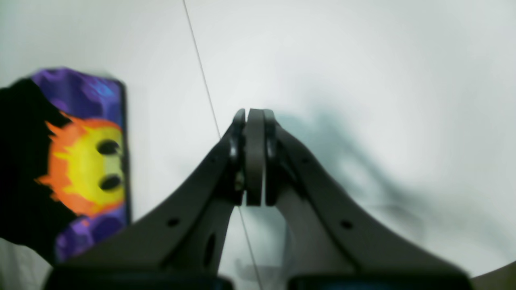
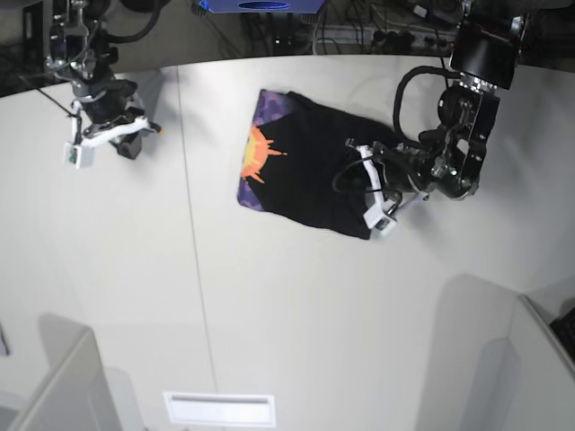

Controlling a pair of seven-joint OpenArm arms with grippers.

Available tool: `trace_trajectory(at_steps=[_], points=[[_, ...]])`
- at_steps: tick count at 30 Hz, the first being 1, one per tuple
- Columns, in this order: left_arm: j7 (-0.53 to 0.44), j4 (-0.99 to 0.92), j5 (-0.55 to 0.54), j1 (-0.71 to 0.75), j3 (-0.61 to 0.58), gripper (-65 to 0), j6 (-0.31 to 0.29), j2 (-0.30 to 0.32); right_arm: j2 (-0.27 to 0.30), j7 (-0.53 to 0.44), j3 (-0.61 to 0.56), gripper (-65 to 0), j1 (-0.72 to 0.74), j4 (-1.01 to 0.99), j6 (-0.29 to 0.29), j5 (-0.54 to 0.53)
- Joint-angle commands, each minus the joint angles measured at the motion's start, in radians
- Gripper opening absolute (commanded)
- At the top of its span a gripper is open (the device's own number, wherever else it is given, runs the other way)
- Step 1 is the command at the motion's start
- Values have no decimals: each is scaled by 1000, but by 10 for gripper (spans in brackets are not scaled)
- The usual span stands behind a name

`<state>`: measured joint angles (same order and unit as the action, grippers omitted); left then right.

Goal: Fold the T-shirt properly
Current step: 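Drag and rotate the bundle with the left gripper to square it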

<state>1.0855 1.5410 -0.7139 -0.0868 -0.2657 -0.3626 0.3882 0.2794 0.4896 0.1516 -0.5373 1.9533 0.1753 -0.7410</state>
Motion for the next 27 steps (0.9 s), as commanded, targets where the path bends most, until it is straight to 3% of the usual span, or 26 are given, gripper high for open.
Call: trace_trajectory(at_steps=[1, 8, 12, 16, 20, 24, 27], points=[[-5, 16, 40, -34, -27, -650, 0, 12, 8, -18, 16, -650, -8, 16, -7, -7], [-6, 16, 322, -141, -260, -650, -9, 5, 5, -18, 16, -650, -22, 14, -7, -5], [-6, 14, 348, -201, -343, -650, -66, 5, 5, -18, 16, -650, -23, 14, -7, -5], [-6, 9, 348, -235, -347, -650, -115, 1, 4, -18, 16, -650, -30, 13, -7, -5], [-6, 11, 350, -264, -349, -650, -194, -27, -41, -18, 33, -650, -30, 13, -7, -5], [-12, 17, 406, -314, -459, -650, -204, -38, -98, -18, 61, -650, -13, 13, -7, -2], [-49, 16, 465, -337, -556, -650, -204, -38, -107, -18, 59, -650, -13, 13, -7, -1]])
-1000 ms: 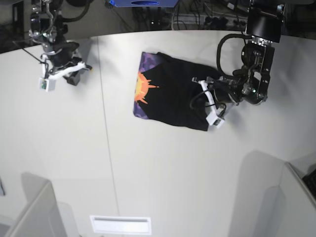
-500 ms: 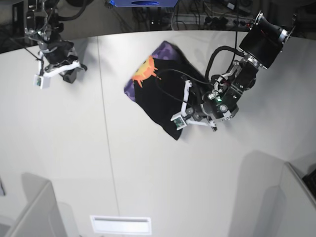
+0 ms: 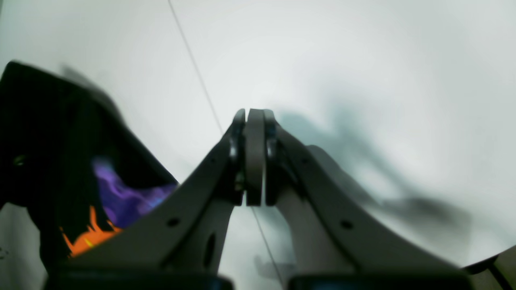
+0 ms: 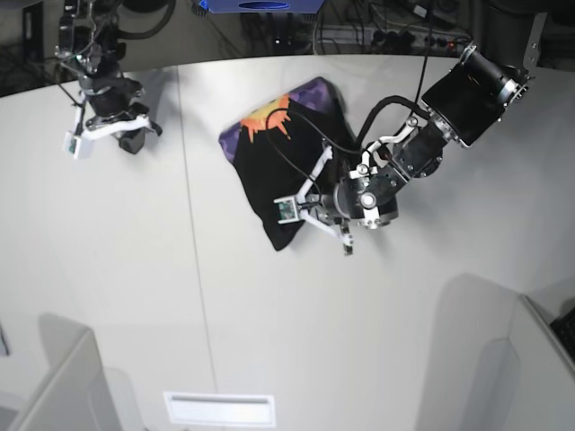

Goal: Fold the T-shirt properly
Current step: 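Drag and rotate the bundle with the left gripper to square it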

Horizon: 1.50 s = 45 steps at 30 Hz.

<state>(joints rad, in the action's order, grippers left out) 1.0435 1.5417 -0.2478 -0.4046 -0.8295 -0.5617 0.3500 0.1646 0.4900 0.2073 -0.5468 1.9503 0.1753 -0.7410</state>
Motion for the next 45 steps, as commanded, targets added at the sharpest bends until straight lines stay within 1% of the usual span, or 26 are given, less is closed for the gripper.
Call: trace_trajectory(at_steps=[1, 5, 8, 10, 13, 16, 19, 21, 23, 25, 45], points=[[-25, 12, 21, -27, -20, -650, -5, 1, 8, -18, 4, -650, -3, 16, -7, -1], [-78, 6, 71, -35, -78, -650, -7, -2, 6, -18, 4, -650, -3, 16, -7, -1], [-139, 6, 74, -58, -116, -650, -7, -4, 6, -18, 1, -650, -3, 16, -4, -2], [-170, 3, 74, -86, -164, -650, -7, -4, 6, -18, -1, -650, -3, 16, -4, -1], [-184, -13, 66, -136, -221, -650, -7, -6, 0, -18, -1, -650, 9, 16, -3, -1], [-185, -39, 66, -169, -253, -650, -7, -32, -13, -18, 4, -650, 18, 7, -3, -1], [-187, -70, 66, -185, -259, -650, -8, -58, -15, -18, 4, -650, 38, -25, -3, 1], [-188, -88, 74, -195, -259, -650, -50, -73, -18, -18, -1, -650, 50, -48, -3, 1], [-188, -100, 74, -198, -255, -650, -114, -88, -20, -18, 1, -650, 60, -68, -3, 1], [-188, -109, 74, -205, -253, -650, -136, -99, -20, -18, 4, -650, 67, -78, -3, 1], [-185, -119, 75, -218, -253, -650, -136, -101, -12, -18, 5, -650, 95, -82, -3, 1]])
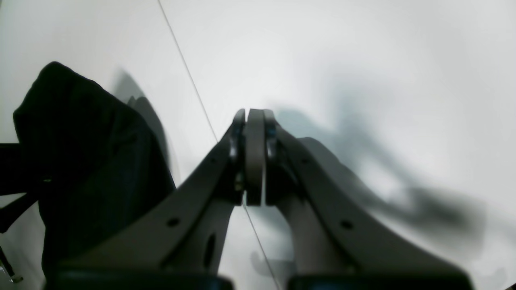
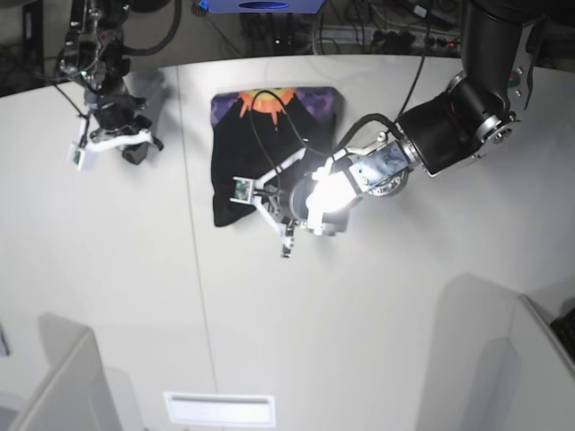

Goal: Fold the T-shirt properly
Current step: 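Drag and rotate the bundle with the left gripper to square it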

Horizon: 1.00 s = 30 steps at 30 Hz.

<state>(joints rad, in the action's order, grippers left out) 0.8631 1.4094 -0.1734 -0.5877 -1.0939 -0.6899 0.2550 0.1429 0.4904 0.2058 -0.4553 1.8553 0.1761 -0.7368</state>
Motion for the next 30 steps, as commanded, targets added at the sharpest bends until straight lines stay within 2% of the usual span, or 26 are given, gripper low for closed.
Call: trace_trajectory(at_steps=[1, 2, 6, 10, 13, 16, 20, 23, 25, 27, 29, 30], points=[[-5, 11, 1, -42, 8, -650, -8, -6, 10, -19, 7, -650, 5, 13, -3, -4], [-5, 11, 1, -48, 7, -635, -8, -6, 10, -19, 7, -650, 8, 13, -3, -4], [-5, 15, 1, -73, 13, -428, -8, -6, 10, -17, 4, -650, 11, 13, -3, -4], [-5, 11, 1, -97, 14, -257, -8, -7, 10, -17, 1, -650, 13, 13, -3, -4], [-5, 12, -1, -104, 14, -168, -8, -7, 10, -17, 1, -650, 13, 13, -3, -4], [-3, 28, -2, -111, 30, -132, -8, -7, 10, -17, -1, -650, 13, 13, -3, -4], [0, 98, -2, -87, 217, -138, -8, -4, 10, 8, 7, -650, 14, 13, -3, -4], [0, 166, -1, -59, 393, -153, -8, 0, 44, 26, 8, -650, 14, 16, -3, -4], [0, 209, -1, -28, 504, -255, -8, 2, 68, 23, 5, -650, 8, 19, -3, -2], [0, 256, 1, 21, 601, -429, -6, 5, 83, 20, 11, -650, -9, 19, -7, 0], [-3, 311, 36, 94, 693, -650, -6, 17, 113, -5, 8, -650, -32, 20, -8, 1], [-8, 341, 68, 137, 729, -650, -6, 22, 131, -26, 4, -650, -46, 20, -8, 1]])
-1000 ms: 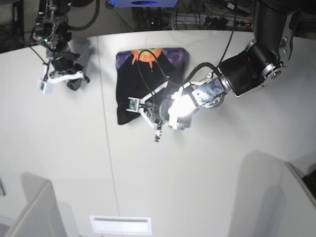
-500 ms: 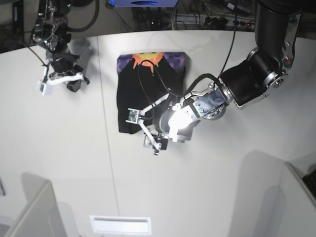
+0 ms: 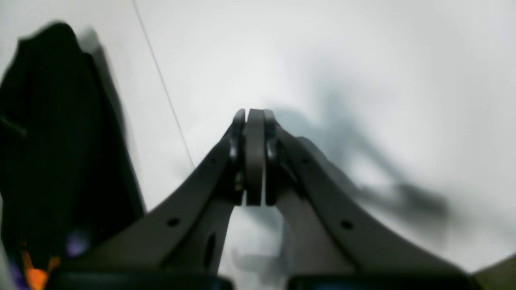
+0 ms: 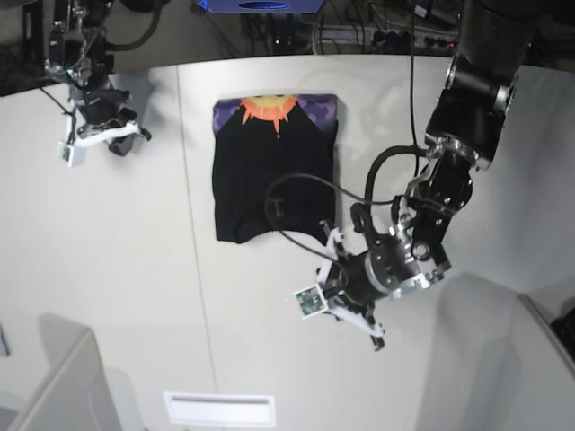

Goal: Fold the T-shirt properly

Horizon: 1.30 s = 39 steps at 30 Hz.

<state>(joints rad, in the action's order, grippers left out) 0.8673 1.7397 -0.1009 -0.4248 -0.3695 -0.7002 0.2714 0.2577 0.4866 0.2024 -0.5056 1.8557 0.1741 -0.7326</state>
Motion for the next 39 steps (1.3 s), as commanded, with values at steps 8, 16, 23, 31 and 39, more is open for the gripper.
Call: trace_trajectory(at_steps=[8, 16, 23, 31, 39], points=[[-297, 191, 238, 327, 201, -650, 4, 32, 128, -134, 6, -650, -86, 32, -8, 37], [-500, 245, 241, 637, 452, -650, 4, 45, 99, -141, 13, -650, -198, 157, -64, 336], [-767, 233, 241, 841, 599, -650, 6, 44, 10, -187, 16, -650, -238, 150, -284, 497], [-982, 176, 241, 1016, 717, -650, 107, 25, -82, -378, 16, -650, -345, 150, -376, 608], [-1552, -149, 324, 1139, 719, -650, 270, 24, -82, -423, 16, -650, -437, 146, -377, 621]])
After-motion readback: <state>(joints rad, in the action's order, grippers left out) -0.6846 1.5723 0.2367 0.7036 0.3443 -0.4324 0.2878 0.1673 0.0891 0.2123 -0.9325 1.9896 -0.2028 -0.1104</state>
